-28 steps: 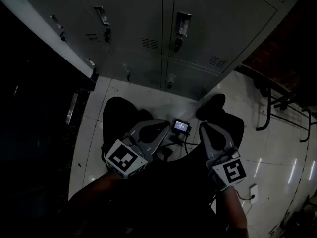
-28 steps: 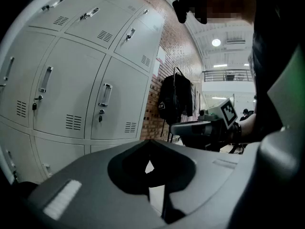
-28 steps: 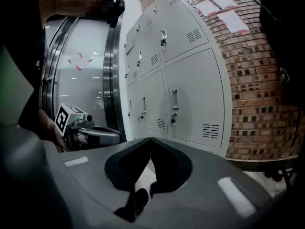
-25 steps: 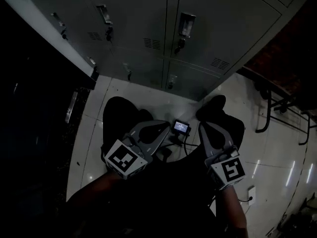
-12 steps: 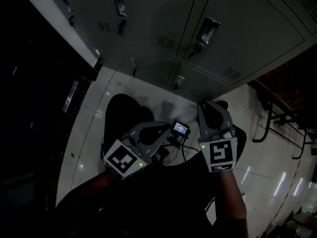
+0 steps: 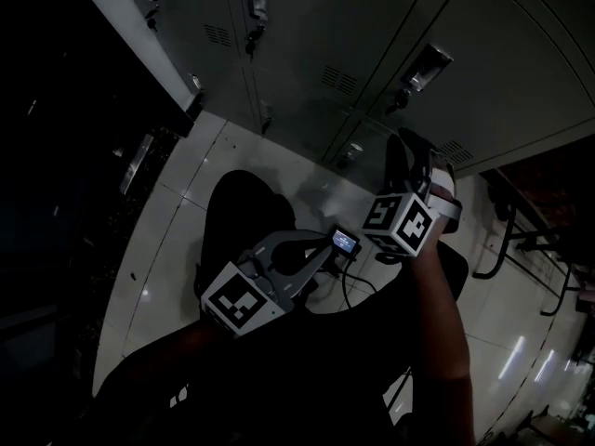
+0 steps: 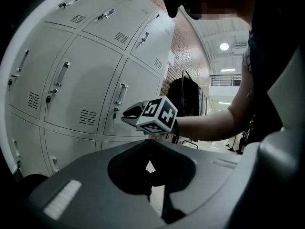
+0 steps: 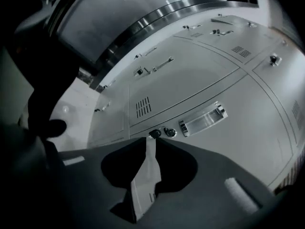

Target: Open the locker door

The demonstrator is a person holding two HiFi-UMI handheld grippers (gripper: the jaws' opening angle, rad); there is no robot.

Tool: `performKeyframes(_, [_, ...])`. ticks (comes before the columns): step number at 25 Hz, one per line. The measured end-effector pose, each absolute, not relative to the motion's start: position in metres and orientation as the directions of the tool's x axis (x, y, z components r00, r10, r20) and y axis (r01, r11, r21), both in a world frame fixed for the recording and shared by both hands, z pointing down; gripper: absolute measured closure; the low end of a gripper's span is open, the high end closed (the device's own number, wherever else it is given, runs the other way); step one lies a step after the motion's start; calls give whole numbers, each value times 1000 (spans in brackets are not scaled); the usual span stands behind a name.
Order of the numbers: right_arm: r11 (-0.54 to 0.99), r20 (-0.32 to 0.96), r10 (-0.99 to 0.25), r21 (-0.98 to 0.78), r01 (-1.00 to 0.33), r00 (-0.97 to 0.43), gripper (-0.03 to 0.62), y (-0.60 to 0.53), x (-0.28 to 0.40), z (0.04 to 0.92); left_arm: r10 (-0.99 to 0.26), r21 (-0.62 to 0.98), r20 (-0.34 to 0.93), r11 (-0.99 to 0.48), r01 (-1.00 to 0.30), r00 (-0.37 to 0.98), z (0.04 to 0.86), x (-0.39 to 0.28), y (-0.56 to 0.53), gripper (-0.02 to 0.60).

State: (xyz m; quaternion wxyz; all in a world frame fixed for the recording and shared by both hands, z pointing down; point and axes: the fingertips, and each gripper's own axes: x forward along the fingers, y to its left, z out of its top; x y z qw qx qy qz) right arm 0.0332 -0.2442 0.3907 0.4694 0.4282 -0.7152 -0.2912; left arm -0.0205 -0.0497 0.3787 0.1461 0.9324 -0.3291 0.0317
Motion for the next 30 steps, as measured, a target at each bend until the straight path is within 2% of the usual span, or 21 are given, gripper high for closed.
performKeyframes(6, [379,361,-925,893,-242,-118,520,-278,33,380,-609,253,150,-738,-625,779,377,-25,-54,569])
performKeyframes(13, [341,336,-940,935,-96,-66,471,-299,30,385,-609,251,149,-739,-625,779,377,-26,-53,569])
performKeyframes(14, [329,325,-944,941,-84,-59,480,-300,30,384,-610,253,149,-738,-626,779,377,-27,-53,569])
performKeyframes(16, [301,298,-953,951,-74,-55,553,-300,30,380,-612,255,145,-736,-627,777,377,-28,-53,569])
performKeyframes(24, [282,279,-954,959,-8,-113,559,-256,29,378,-618,249,147,-733,-633,772,374,-29,-52,569])
performKeyframes(30, [315,310,-939,949,-10,-145,559,-192,44,380,-611,229,145,-744,-627,778,372,-25,-48,569])
